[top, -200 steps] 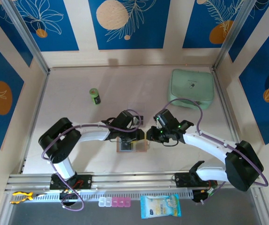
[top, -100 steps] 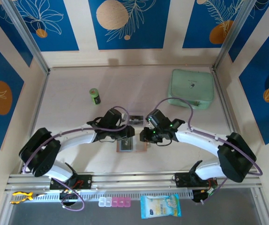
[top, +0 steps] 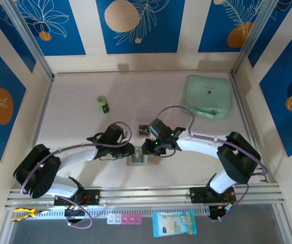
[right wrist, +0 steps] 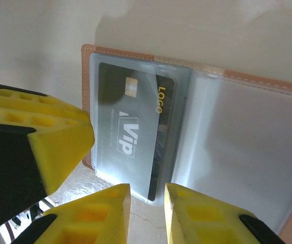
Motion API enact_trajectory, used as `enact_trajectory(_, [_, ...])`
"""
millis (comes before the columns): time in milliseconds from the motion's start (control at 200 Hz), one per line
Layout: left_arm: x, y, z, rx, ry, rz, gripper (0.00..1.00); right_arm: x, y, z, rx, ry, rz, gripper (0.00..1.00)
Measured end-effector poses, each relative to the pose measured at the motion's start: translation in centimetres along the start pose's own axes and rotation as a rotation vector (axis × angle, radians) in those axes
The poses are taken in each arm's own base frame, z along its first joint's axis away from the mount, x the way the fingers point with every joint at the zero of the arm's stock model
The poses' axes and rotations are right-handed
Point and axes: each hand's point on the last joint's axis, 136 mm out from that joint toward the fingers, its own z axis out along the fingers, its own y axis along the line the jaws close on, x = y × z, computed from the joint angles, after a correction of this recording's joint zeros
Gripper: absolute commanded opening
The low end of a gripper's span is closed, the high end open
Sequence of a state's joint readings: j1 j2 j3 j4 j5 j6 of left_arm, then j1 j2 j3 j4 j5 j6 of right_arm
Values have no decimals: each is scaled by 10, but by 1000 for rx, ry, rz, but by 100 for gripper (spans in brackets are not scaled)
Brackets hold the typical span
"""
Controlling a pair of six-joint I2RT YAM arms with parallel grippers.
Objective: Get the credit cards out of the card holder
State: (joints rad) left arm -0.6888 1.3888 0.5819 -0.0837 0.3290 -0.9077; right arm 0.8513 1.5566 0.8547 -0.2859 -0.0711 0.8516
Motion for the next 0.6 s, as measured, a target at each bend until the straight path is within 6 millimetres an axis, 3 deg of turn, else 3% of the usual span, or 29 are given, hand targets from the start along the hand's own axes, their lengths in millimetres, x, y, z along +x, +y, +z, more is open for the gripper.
enact_trajectory(335, [8, 15, 3, -20, 12, -5, 14, 2, 2, 16, -9, 30, 8, 25])
enact_trajectory(600, [6, 14, 4, -11, 4, -3, 11, 2, 4, 21, -13, 35, 4, 25])
